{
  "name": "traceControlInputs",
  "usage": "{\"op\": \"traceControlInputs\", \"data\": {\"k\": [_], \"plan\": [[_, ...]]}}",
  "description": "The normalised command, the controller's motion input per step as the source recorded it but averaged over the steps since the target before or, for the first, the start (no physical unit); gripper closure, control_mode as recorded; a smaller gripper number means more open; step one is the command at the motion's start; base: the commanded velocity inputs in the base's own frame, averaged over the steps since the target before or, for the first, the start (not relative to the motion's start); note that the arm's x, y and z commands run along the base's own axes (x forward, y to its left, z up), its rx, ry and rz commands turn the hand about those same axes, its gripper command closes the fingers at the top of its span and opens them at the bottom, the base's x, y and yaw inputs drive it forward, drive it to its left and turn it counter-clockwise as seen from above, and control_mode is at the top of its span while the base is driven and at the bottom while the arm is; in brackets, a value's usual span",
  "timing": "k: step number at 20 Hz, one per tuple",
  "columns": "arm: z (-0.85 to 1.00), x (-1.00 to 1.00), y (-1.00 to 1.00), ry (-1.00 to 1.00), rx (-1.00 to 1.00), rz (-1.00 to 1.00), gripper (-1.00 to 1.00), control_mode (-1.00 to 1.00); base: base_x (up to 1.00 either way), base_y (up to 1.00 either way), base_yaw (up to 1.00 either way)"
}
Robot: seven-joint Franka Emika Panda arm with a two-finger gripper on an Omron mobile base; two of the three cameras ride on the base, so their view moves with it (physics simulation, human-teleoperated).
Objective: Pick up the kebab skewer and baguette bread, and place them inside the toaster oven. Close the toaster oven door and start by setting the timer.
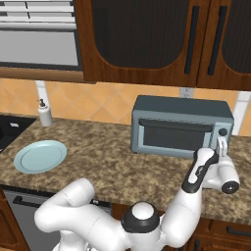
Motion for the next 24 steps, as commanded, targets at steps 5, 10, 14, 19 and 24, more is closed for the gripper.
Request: {"op": "traceControlInputs", "data": {"k": [5, 10, 14, 19, 24], "plan": [[0.0, 0.42, -0.01, 0.01, 0.0, -0.12, 1.0, -1.0, 0.0, 0.0, 0.0], [0.01, 0.44, -0.04, 0.02, 0.0, -0.19, 1.0, -1.0, 0.0, 0.0, 0.0], [0.01, 0.37, 0.0, 0.02, 0.0, -0.23, 1.0, -1.0, 0.0, 0.0, 0.0], [0.0, 0.27, 0.07, 0.0, 0.01, -0.26, 1.0, -1.0, 0.0, 0.0, 0.0], [0.0, 0.3, 0.12, 0.01, 0.0, -0.31, 1.0, -1.0, 0.0, 0.0, 0.0]]}}
